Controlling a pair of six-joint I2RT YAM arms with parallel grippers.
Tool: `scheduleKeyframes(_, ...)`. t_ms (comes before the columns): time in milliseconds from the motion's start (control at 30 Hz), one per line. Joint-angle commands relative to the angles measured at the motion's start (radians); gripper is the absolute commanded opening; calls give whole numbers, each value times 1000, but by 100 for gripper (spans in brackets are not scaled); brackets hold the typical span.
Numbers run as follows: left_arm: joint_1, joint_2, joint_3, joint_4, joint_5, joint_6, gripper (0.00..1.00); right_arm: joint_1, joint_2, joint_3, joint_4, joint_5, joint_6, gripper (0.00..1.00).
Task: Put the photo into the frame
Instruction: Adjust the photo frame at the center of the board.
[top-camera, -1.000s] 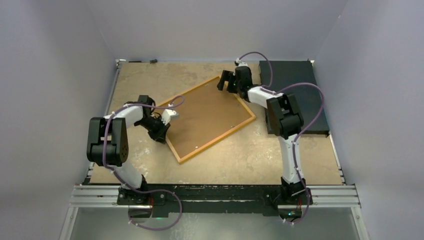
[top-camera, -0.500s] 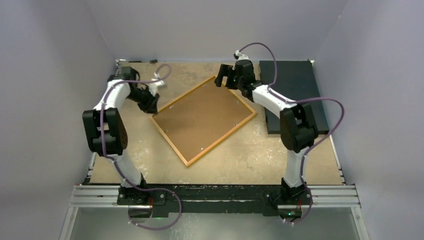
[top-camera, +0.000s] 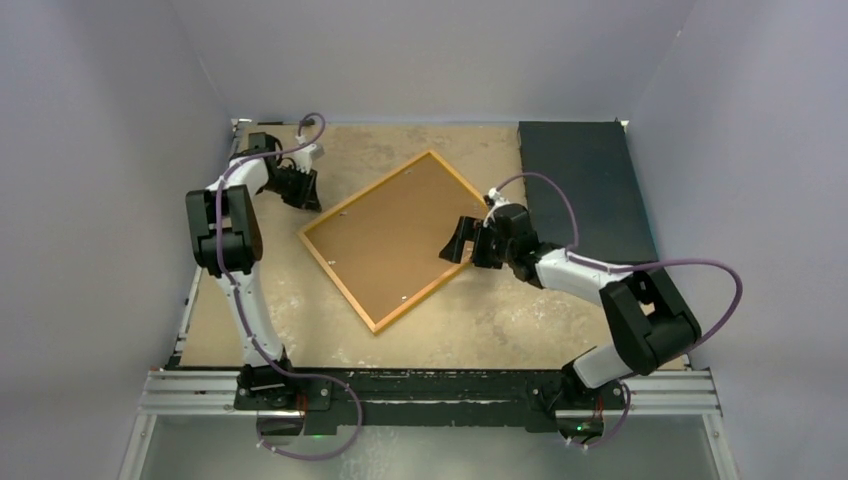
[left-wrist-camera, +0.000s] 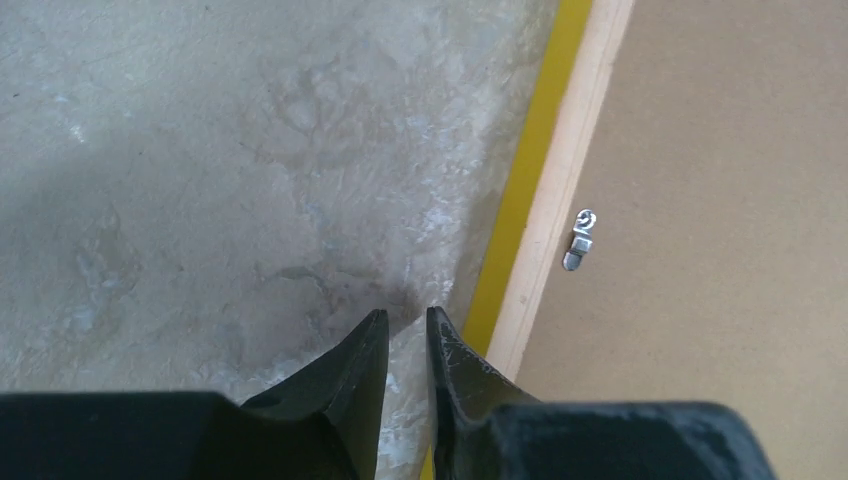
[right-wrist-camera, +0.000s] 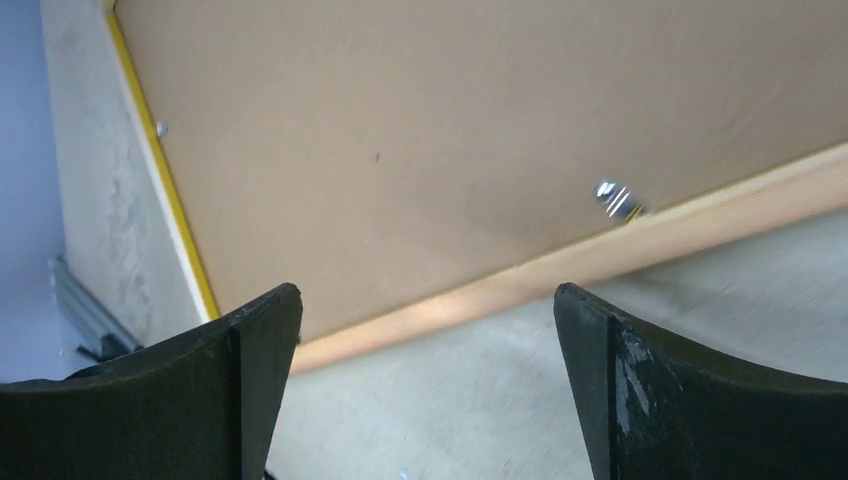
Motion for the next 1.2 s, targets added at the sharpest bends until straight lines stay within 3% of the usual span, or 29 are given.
scheduleKeyframes(0,-2,-15,6,-15,71,-7,17,27,-8,-105,78,-118,97,99)
scheduleKeyframes(133,-2,-77,-111,-68,90,87,11,26,41,-71,70,-141,79,99)
scheduleKeyframes(433,-4,-264,-429,-201,116,352,11,-37,105,119,-47,-62,-45,99)
scheduleKeyframes(600,-46,-329,-538,-221,158,377,11,-66,122,221,-137,41,-99,99)
scheduleKeyframes(767,-43,-376,-548,-215,148,340,11,-55,15,246,-170,156,-97,99)
scheduleKeyframes(967,93,-384,-430,-357,187,394,13,93,-50,194,-67,68,12,98)
scheduleKeyframes(1167,96,-385,-468,-488,316,501,26,314,136,212,161,-38,161,95)
